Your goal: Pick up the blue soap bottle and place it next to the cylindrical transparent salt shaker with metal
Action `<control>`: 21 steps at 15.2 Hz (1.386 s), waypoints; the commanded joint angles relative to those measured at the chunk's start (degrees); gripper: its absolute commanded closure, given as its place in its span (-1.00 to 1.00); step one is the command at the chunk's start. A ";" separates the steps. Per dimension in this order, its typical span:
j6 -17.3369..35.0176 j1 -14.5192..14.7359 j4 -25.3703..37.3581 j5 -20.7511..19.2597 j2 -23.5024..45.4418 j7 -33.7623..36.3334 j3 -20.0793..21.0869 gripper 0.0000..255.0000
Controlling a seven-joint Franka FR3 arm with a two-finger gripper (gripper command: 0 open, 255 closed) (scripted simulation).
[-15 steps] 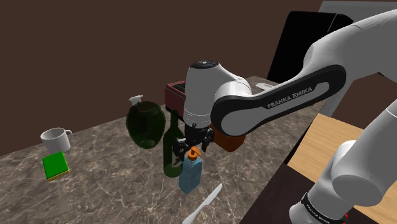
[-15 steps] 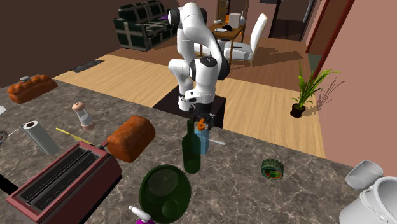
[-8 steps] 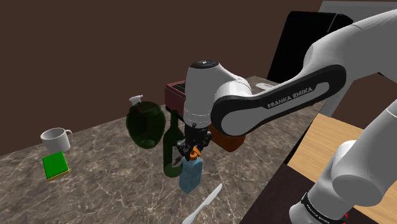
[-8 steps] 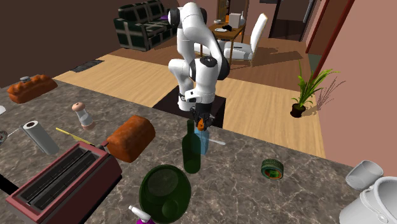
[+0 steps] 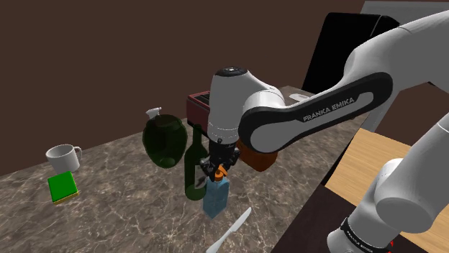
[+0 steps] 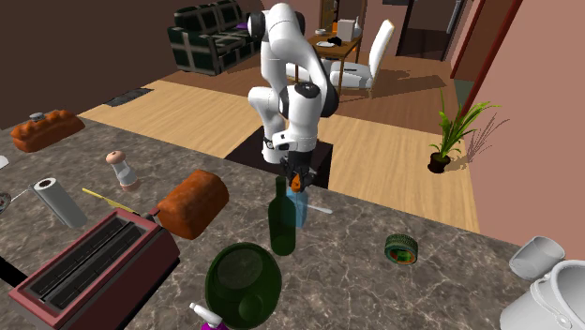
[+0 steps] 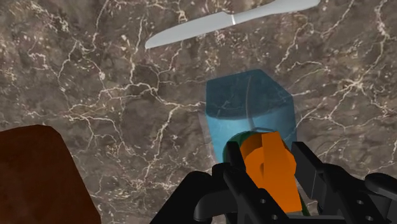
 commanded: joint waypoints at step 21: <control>-16.57 -0.05 12.32 2.80 -5.04 -3.18 -1.79 1.00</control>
